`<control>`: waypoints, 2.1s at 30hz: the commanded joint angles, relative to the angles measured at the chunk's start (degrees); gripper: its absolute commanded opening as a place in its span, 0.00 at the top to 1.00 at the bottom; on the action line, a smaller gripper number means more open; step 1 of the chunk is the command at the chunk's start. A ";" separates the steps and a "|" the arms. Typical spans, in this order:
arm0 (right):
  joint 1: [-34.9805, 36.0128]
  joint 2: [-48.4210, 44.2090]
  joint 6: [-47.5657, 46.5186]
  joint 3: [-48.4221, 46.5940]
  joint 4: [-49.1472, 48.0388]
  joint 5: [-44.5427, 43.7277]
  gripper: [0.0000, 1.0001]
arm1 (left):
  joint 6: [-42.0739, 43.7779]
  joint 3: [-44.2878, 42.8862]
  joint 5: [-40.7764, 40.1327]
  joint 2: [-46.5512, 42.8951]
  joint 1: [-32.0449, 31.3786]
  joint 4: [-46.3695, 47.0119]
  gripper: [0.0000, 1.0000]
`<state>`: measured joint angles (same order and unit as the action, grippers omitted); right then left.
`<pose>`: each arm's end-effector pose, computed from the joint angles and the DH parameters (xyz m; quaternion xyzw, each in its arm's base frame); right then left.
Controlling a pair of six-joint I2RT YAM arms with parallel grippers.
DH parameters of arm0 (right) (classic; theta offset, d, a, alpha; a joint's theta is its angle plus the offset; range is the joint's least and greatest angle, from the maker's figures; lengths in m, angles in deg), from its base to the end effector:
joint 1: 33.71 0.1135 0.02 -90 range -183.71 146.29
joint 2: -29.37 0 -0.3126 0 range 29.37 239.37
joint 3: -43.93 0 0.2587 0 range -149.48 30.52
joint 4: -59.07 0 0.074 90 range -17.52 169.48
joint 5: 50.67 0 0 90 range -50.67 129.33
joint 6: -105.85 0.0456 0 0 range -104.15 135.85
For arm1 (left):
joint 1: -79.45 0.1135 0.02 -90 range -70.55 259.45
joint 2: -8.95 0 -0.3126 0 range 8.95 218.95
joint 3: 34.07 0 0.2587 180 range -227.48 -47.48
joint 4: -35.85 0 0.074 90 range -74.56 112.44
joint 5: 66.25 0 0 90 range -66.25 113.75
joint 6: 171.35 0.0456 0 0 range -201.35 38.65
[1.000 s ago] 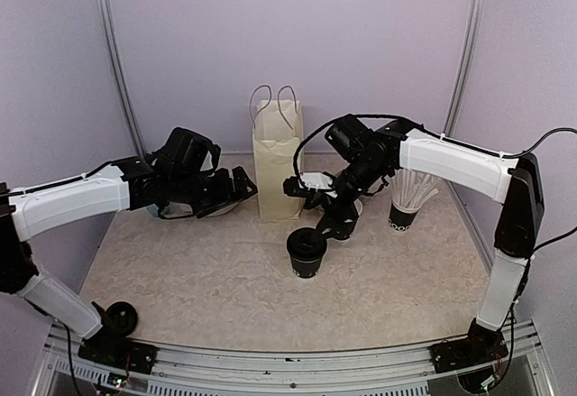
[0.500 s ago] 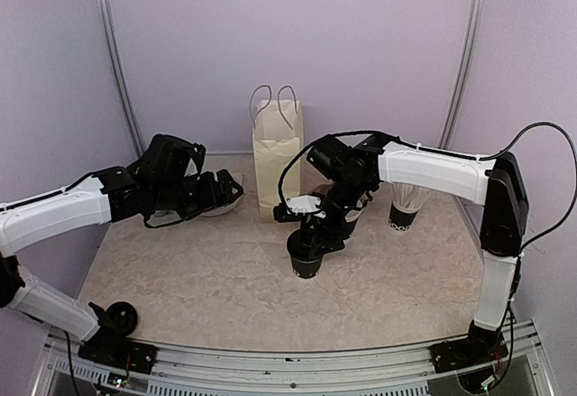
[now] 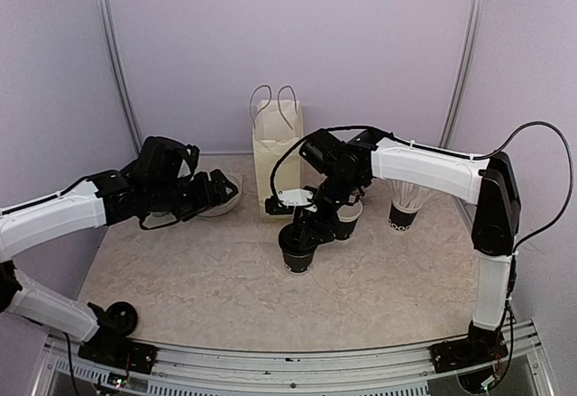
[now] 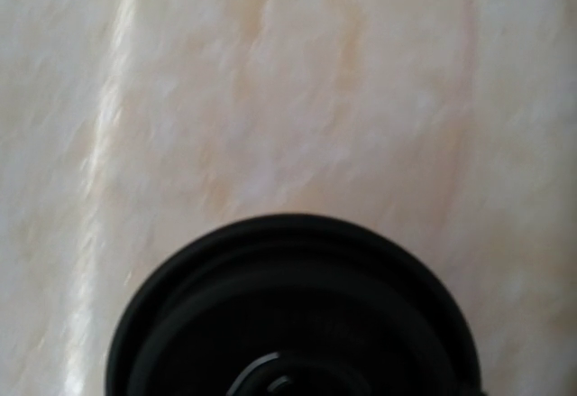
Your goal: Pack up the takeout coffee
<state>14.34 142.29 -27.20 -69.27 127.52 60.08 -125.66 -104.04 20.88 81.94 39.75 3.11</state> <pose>0.2847 0.3409 0.2944 -0.7134 0.6520 0.1848 0.1784 0.2199 -0.1796 0.3289 -0.0472 0.8886 -0.2884 0.3535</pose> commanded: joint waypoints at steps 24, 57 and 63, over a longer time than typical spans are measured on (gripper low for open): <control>8.99 23.97 10.00 -31.42 -9.35 -4.21 0.32 | -8.29 3.74 -4.79 -18.41 2.00 -15.68 0.19; -1.26 0.85 4.48 -5.42 -5.80 -3.93 0.24 | -4.56 4.67 -4.25 -8.76 2.08 -12.43 0.25; -9.06 -5.73 5.39 4.80 -4.59 -7.22 0.33 | -4.00 2.20 -5.63 -4.45 2.15 -15.77 0.27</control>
<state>9.16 139.61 -22.17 -68.84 120.68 55.15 -130.93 -99.21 17.12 75.69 41.50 -10.40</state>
